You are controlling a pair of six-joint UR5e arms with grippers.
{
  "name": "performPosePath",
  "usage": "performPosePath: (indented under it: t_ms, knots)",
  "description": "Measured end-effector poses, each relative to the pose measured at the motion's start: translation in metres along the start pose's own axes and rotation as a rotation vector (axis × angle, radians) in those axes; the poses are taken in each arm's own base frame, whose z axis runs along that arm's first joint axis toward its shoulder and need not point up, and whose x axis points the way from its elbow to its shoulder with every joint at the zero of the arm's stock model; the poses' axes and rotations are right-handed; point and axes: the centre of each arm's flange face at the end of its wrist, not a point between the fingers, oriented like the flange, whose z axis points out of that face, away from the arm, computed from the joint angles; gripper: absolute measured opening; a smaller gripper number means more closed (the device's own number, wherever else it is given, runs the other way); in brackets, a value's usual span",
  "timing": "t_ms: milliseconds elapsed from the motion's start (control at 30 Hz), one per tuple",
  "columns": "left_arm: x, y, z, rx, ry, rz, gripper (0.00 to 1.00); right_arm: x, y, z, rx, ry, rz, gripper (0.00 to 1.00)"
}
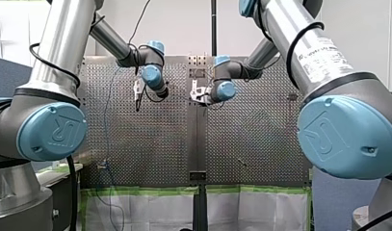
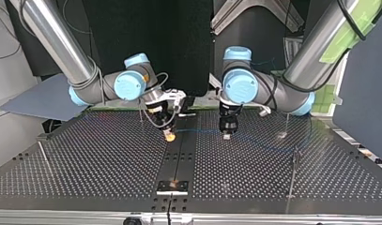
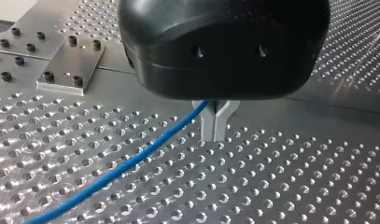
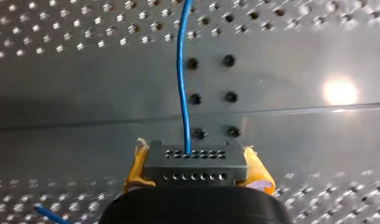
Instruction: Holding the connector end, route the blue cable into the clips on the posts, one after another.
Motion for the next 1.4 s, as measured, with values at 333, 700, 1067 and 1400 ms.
performPosePath:
  t_ms: [333,700,1067,1400]
  knots:
    - [0.047,-0.021,0.002,0.030,0.041,0.003,0.00,-0.025,0.006,-0.007,-0.024,-0.012,0.001,0.00]
    - [0.109,-0.044,0.004,0.046,0.101,0.028,0.00,-0.050,0.011,-0.014,-0.052,-0.013,-0.002,0.00]
    - [0.127,-0.052,0.008,0.040,0.077,0.003,0.00,-0.115,0.025,-0.029,-0.142,-0.064,-0.041,0.00]
    - [0.173,-0.063,0.009,0.051,0.149,0.052,0.00,-0.197,0.038,-0.053,-0.182,-0.163,-0.050,0.00]
